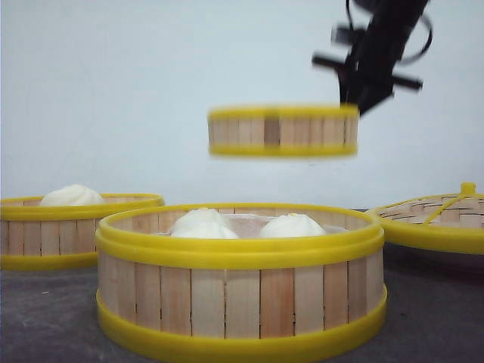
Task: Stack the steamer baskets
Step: 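Lift the basket with the right gripper and lower it onto the front basket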
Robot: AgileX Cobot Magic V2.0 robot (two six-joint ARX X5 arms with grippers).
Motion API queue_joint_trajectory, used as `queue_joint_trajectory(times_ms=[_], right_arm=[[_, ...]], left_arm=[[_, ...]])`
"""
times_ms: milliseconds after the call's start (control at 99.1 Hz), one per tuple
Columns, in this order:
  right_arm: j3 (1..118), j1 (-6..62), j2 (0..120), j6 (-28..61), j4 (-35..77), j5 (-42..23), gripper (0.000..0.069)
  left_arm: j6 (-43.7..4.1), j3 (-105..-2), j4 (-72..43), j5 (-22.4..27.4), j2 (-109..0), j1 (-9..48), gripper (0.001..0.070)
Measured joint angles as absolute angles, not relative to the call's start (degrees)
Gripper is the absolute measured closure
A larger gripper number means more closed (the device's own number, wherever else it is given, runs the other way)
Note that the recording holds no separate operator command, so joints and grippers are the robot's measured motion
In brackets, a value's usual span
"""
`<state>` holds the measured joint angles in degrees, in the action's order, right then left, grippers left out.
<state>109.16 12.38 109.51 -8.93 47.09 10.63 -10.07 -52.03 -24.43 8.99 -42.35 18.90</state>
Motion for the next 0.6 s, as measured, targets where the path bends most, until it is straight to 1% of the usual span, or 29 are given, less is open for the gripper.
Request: queue_joint_trajectory(times_ms=[172, 333, 595], right_arm=[[109.5, 14.1, 102.2, -4.1, 54.2, 11.7, 0.0657], [109.5, 17.8, 96.5, 1.3, 62.1, 11.7, 0.0657], [109.7, 23.0, 88.0, 4.3, 66.2, 13.4, 0.0657]], left_arm=[[-10.1, -52.0, -26.0, 9.0, -40.6, 18.9, 0.0324], [-10.1, -52.0, -27.9, 9.0, -39.2, 18.9, 0.0324], [-10.1, -52.0, -30.1, 9.0, -37.4, 18.9, 0.0324]])
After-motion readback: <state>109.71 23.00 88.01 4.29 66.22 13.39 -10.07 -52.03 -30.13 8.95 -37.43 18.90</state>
